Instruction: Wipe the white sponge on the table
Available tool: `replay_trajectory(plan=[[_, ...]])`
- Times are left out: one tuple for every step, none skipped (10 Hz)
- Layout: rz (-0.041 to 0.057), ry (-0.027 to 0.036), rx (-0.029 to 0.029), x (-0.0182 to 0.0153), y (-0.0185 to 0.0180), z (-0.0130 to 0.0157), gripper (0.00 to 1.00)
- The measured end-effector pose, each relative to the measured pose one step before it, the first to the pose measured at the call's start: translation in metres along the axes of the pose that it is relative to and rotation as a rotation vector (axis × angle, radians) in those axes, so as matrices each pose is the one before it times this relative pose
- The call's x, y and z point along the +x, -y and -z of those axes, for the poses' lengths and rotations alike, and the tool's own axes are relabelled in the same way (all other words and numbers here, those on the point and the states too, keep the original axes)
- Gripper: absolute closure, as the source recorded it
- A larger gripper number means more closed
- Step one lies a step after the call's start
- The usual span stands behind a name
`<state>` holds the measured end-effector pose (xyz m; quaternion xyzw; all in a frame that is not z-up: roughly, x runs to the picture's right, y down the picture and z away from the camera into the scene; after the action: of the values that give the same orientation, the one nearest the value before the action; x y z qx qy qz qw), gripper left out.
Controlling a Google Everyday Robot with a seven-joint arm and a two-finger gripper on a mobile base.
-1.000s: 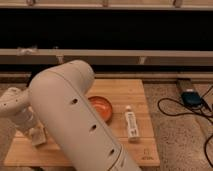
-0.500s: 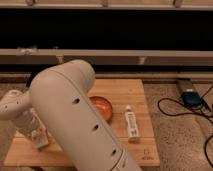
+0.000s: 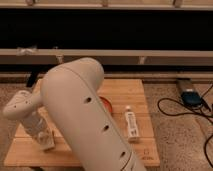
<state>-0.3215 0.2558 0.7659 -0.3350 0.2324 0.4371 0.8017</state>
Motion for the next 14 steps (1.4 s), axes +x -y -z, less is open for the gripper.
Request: replay_trajectory(plan=[[-0.03010, -0.00507, -0.00546, -0.00085, 0.00890, -0.00037, 1.00], [-0.02250, -0.00459, -0.00359, -0.00114, 0.00708, -0.00110, 1.00], [-0.02666, -0.00486, -0.00459, -0.00377, 0.00697, -0.00174, 1.00], [-0.02013, -0.00520, -0.00662, -0.00369, 0.00261, -0.00126, 1.00], [-0.01718, -0.00480, -0.00398, -0.00302, 0.00412, -0.00085, 1.00], [-0.02235, 0.00067, -0.00454, -0.00524, 0.00731, 0.00032, 1.00], [-0.01528, -0.00074, -0.00479, -0.00274, 0.00241, 0.00028, 1.00], [-0.00146, 0.00550, -0.00083, -0.00239, 0.00036, 0.00101, 1.00], [0.00040, 0.01101, -0.00722, -0.00299, -0.00129, 0.00189, 1.00], [0.00227, 0.01095, -0.00730, -0.00353, -0.00135, 0.00228, 1.00], [0.01288, 0.00874, -0.00394, -0.00285, -0.00400, 0.00275, 1.00], [0.01941, 0.00756, -0.00375, -0.00262, -0.00753, 0.00208, 1.00], [0.02746, 0.00799, -0.00225, -0.00231, -0.01022, 0.00179, 1.00], [0.01460, 0.00357, -0.00205, -0.00138, -0.00543, 0.00084, 1.00]])
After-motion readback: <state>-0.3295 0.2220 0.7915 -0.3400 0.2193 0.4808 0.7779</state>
